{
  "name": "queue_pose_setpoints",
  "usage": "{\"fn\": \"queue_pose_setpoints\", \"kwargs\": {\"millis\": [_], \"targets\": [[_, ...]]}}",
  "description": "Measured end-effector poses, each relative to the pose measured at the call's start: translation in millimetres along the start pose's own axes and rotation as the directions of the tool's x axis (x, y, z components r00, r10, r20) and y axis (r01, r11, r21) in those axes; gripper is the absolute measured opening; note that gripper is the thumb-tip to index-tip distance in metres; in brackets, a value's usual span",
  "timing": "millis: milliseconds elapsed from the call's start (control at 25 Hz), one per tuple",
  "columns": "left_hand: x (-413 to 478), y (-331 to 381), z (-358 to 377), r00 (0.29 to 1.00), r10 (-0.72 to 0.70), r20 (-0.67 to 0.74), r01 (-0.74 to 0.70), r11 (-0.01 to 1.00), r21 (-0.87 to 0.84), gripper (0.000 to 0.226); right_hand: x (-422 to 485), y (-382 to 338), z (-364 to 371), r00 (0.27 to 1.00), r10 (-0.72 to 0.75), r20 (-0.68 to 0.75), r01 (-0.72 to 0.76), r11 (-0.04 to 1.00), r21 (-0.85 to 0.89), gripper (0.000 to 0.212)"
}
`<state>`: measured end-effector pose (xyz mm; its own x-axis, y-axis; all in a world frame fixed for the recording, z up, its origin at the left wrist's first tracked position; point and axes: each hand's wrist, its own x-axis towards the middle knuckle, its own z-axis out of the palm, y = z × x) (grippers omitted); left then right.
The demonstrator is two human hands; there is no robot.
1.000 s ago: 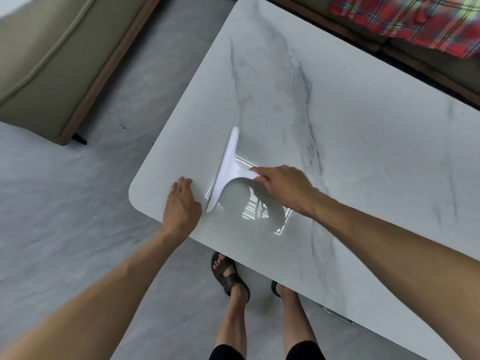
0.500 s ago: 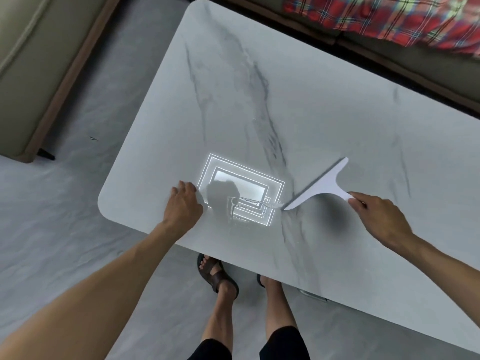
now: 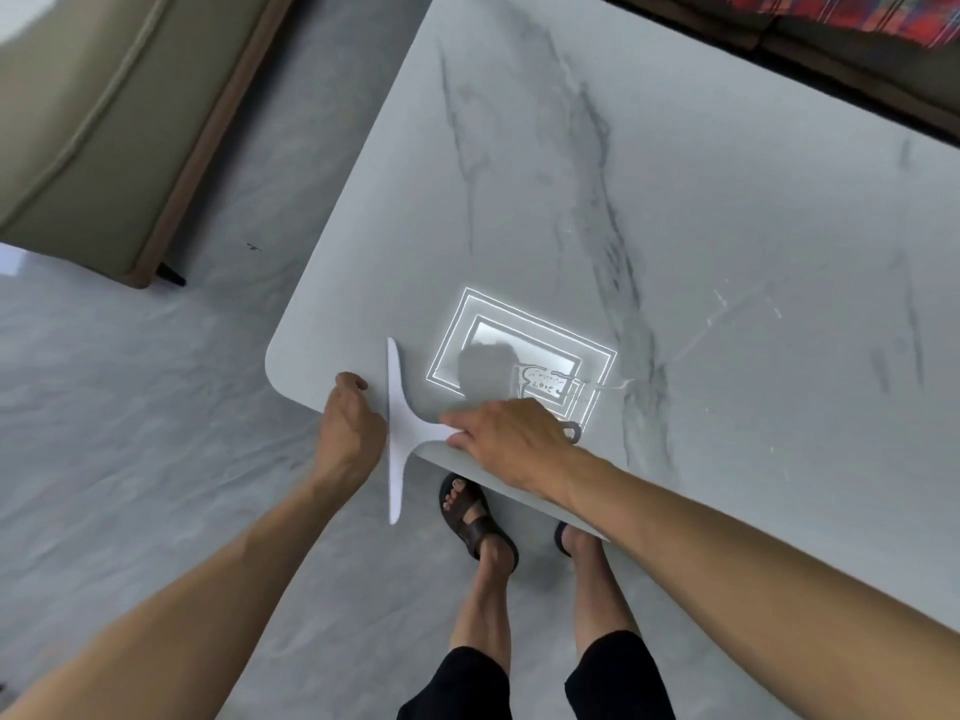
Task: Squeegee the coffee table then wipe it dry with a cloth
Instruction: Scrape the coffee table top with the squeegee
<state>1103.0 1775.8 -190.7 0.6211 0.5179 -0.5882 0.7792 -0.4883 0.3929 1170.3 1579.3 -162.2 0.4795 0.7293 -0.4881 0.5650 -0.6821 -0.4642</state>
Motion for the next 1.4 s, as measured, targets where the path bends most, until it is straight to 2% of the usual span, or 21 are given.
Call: {"fn": "queue_pose_setpoints", "kwargs": {"millis": [120, 200, 280, 360, 440, 520, 600, 760, 840, 1000, 1160, 1280, 1400], "targets": [[-7.7, -3.1, 7.0, 0.995, 0.067, 0.075, -0.069, 0.997, 0.025, 0.032, -23.0, 19.6, 6.6, 0.997, 0.046, -0.057, -0.048, 0.998, -0.028, 0.02], [-12.4, 4.3, 14.1, 0.982, 0.15, 0.113, -0.157, 0.986, 0.058, 0.034, -56.0, 51.8, -0.5, 0.99, 0.129, -0.065, -0.129, 0.992, 0.005, 0.032], [-16.0, 13.7, 24.8, 0.958, 0.235, 0.164, -0.257, 0.958, 0.126, 0.035, -98.4, 88.1, -8.4, 0.969, 0.238, -0.068, -0.241, 0.97, -0.037, 0.04], [-16.4, 23.9, 35.4, 0.937, 0.252, 0.242, -0.308, 0.924, 0.228, 0.04, -140.8, 122.3, -15.2, 0.92, 0.381, -0.091, -0.39, 0.913, -0.118, 0.038], [-15.2, 34.7, 42.0, 0.943, 0.193, 0.27, -0.263, 0.931, 0.253, 0.044, -179.9, 145.0, -21.9, 0.861, 0.498, -0.106, -0.509, 0.843, -0.175, 0.035], [-14.7, 40.5, 39.7, 0.983, 0.126, 0.134, -0.149, 0.971, 0.185, 0.036, -202.5, 149.8, -28.1, 0.828, 0.545, -0.13, -0.56, 0.81, -0.176, 0.034], [-16.7, 37.7, 29.3, 0.995, 0.096, -0.036, -0.09, 0.986, 0.144, 0.026, -192.5, 133.4, -32.8, 0.861, 0.494, -0.124, -0.508, 0.849, -0.146, 0.034], [-6.8, 12.9, -1.4, 0.981, -0.018, -0.193, 0.01, 0.999, -0.047, 0.014, -82.3, 50.0, -24.3, 0.976, 0.217, -0.014, -0.215, 0.974, 0.073, 0.04], [3.2, -3.0, -20.0, 0.965, -0.098, -0.242, 0.067, 0.989, -0.133, 0.011, -15.2, 2.2, -11.2, 0.993, 0.114, 0.031, -0.117, 0.985, 0.126, 0.041], [14.2, -30.3, -47.4, 0.933, -0.193, -0.303, 0.149, 0.975, -0.162, 0.012, 68.9, -60.1, 9.0, 1.0, -0.02, -0.024, 0.022, 0.994, 0.111, 0.041], [12.6, -41.8, -49.6, 0.951, -0.136, -0.277, 0.102, 0.986, -0.134, 0.016, 67.2, -47.0, 21.0, 0.997, 0.017, -0.075, -0.011, 0.997, 0.077, 0.041], [2.9, -35.9, -34.7, 0.981, -0.059, -0.185, 0.038, 0.992, -0.117, 0.012, 15.0, -3.3, 23.6, 0.994, 0.076, -0.085, -0.07, 0.995, 0.075, 0.043], [-11.8, -11.7, -6.0, 0.998, 0.032, -0.055, -0.034, 0.999, -0.029, 0.009, -56.8, 51.3, 24.1, 0.984, 0.164, -0.072, -0.161, 0.986, 0.043, 0.047]]}}
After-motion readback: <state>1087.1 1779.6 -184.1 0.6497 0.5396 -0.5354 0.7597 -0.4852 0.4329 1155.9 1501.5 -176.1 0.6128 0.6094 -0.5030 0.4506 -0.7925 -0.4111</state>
